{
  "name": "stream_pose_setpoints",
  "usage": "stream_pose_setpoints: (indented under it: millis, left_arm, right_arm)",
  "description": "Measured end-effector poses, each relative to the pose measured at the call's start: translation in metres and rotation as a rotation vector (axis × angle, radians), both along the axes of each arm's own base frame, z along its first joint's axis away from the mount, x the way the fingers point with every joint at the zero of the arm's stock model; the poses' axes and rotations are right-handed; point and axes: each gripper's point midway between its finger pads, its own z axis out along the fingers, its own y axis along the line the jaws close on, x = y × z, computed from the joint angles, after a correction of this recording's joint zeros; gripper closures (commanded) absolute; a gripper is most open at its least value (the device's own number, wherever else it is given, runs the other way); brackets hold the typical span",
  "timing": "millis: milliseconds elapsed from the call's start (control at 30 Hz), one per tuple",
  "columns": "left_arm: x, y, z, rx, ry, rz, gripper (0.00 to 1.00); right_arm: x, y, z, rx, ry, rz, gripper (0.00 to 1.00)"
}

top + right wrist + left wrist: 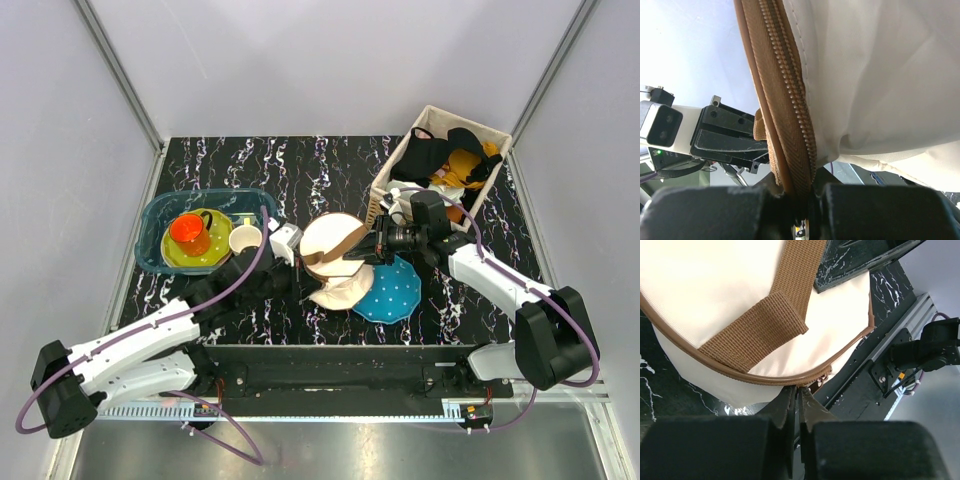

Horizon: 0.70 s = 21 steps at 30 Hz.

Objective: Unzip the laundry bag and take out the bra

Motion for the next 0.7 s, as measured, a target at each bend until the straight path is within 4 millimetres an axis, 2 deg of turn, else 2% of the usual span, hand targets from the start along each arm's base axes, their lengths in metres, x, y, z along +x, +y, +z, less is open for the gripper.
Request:
stream_pose_setpoints:
  millis: [400, 700]
  left_arm:
    - [0.005, 0.008, 0.015, -0.035, -0.03, 0.062, 1.0]
    - [0.014, 0.025, 0.018, 0.005, -0.029, 0.164, 1.0]
  right_arm:
    - [0.002, 0.001, 0.003, 0.011, -0.022, -0.001, 1.0]
    - [0.002, 0.001, 0.004, 0.013, -0.022, -0.001, 1.0]
